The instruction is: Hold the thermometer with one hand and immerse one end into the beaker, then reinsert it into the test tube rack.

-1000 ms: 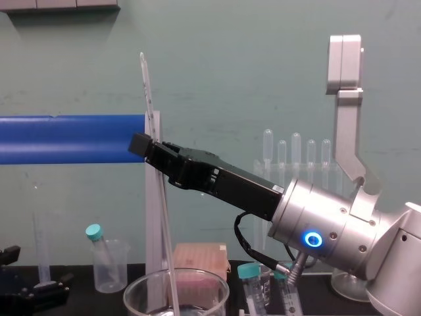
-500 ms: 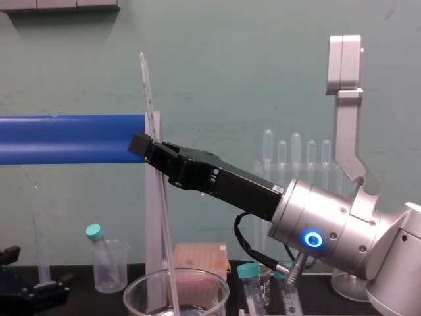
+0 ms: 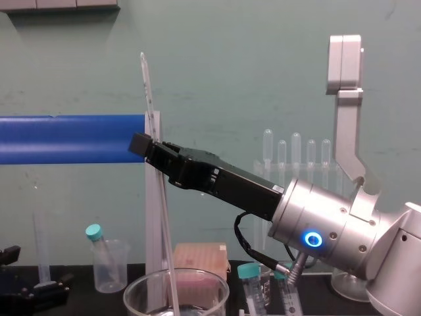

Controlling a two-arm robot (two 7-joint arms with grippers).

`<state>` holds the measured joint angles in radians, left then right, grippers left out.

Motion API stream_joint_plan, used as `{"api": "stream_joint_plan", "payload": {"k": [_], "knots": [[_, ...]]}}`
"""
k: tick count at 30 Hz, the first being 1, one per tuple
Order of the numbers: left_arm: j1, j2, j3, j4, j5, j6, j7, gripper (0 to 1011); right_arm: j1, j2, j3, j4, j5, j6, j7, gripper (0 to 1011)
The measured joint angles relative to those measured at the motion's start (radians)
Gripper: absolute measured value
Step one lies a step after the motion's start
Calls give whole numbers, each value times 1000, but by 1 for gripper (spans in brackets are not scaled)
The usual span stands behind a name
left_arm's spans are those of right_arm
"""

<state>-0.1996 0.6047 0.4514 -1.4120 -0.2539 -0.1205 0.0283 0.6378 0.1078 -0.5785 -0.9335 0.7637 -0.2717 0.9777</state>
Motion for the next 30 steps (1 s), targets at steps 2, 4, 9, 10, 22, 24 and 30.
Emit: {"api": "stream_joint_plan", "payload": {"k": [2, 4, 9, 10, 22, 24, 30], "knots": [[0, 0, 0, 0, 0, 0, 0, 1008, 0, 0, 0, 0, 0, 0, 0, 56], [0, 0, 0, 0, 0, 0, 0, 1008, 0, 0, 0, 0, 0, 0, 0, 56], [0, 0, 0, 0, 0, 0, 0, 1008, 0, 0, 0, 0, 0, 0, 0, 56], [0, 0, 0, 0, 0, 0, 0, 1008, 0, 0, 0, 0, 0, 0, 0, 56], [0, 0, 0, 0, 0, 0, 0, 1008, 0, 0, 0, 0, 0, 0, 0, 56], [0, 0, 0, 0, 0, 0, 0, 1008, 0, 0, 0, 0, 0, 0, 0, 56], [0, 0, 0, 0, 0, 0, 0, 1008, 0, 0, 0, 0, 0, 0, 0, 56]]}}
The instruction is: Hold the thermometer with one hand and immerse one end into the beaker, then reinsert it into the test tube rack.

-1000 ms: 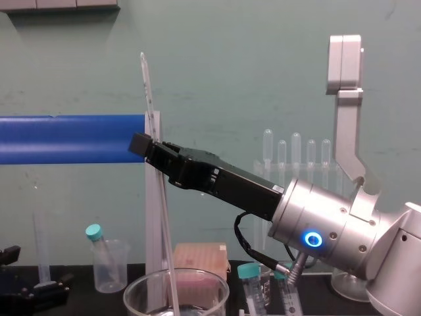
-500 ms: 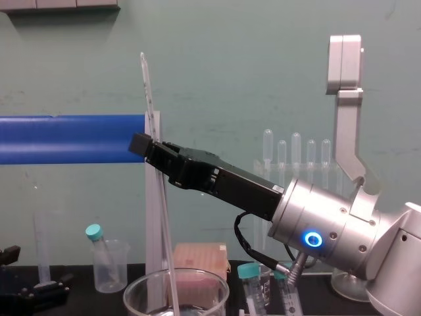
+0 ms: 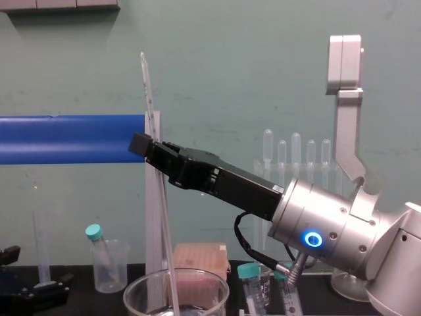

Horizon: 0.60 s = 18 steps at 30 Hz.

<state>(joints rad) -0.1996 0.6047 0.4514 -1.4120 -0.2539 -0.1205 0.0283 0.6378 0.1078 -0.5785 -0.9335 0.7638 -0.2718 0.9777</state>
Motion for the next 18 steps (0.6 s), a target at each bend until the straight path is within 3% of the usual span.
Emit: {"api": "stream_joint_plan", "payload": {"k": [18], "knots": [[0, 0, 0, 0, 0, 0, 0, 1008, 0, 0, 0, 0, 0, 0, 0, 56]]}}
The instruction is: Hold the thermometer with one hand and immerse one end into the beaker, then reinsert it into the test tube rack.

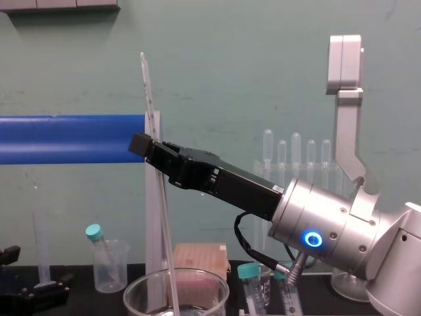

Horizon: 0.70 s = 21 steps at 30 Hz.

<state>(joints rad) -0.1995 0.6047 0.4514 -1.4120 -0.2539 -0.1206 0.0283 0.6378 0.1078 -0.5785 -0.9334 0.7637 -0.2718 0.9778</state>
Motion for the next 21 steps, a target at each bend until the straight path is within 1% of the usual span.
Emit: {"api": "stream_joint_plan", "payload": {"k": [21], "knots": [[0, 0, 0, 0, 0, 0, 0, 1008, 0, 0, 0, 0, 0, 0, 0, 56]]}}
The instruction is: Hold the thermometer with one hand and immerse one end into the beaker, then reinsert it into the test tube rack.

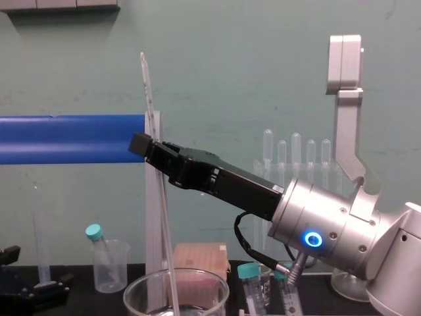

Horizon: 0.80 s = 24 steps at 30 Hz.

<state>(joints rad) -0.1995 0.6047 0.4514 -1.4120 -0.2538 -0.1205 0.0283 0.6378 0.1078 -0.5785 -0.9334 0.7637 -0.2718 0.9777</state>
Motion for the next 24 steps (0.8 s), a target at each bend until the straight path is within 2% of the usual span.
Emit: {"api": "stream_joint_plan", "payload": {"k": [24], "knots": [[0, 0, 0, 0, 0, 0, 0, 1008, 0, 0, 0, 0, 0, 0, 0, 56]]}}
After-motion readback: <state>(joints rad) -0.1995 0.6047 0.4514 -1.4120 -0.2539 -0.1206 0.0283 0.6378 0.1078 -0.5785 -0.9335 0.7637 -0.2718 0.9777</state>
